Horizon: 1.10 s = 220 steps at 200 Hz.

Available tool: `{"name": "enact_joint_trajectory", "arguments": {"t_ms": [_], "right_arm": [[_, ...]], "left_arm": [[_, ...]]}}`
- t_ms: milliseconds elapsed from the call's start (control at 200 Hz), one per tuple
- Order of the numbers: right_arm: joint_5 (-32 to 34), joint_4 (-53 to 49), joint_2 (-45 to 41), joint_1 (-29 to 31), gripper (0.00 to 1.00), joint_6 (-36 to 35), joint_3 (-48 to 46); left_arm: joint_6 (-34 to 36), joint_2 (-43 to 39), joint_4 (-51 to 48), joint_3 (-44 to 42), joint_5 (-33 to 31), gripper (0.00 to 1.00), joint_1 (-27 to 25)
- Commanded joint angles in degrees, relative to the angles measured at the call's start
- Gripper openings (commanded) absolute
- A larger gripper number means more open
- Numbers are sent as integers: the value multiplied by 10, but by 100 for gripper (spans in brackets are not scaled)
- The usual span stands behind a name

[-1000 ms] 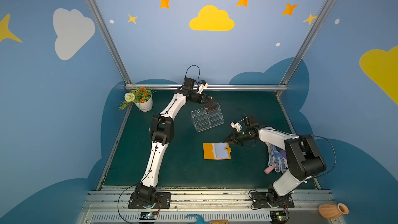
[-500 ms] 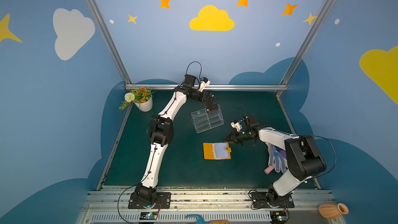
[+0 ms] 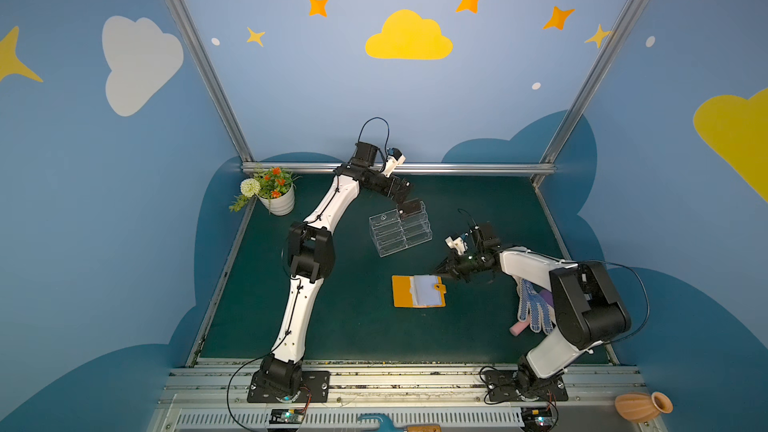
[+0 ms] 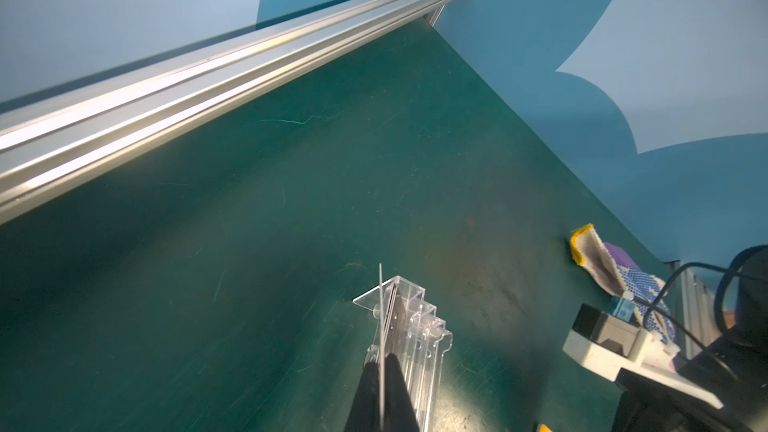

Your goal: Take the credit cards out of the card holder

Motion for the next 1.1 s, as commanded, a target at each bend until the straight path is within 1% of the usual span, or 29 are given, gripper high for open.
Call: {"name": "enact_joint_trajectory", "arguments": {"t_ms": [0, 175, 255, 360, 971, 1036, 1096], "right_arm": [[-9, -1, -17, -3, 0, -1, -1], [-8, -1, -17, -4, 0, -1, -1], [-8, -1, -19, -4, 0, -2, -2], [-7, -4, -19, -4, 0, -3, -2], [-7, -7, -21, -9, 0, -5, -4], [-8, -7, -20, -10, 0, -5, -3], [-7, -6, -20, -11, 0, -5, -3]], "left_arm": [[33, -4, -12, -3, -10, 4, -3], [43, -1, -14, -6, -5, 4, -10], [57, -1, -21, -8, -13, 4, -14], [53, -2, -20, -14, -2, 4, -15], [80, -5, -27, -46, -2, 4, -16], [81, -6, -28, -48, 2, 5, -15], [80, -9, -25, -52, 6, 11, -15]]}}
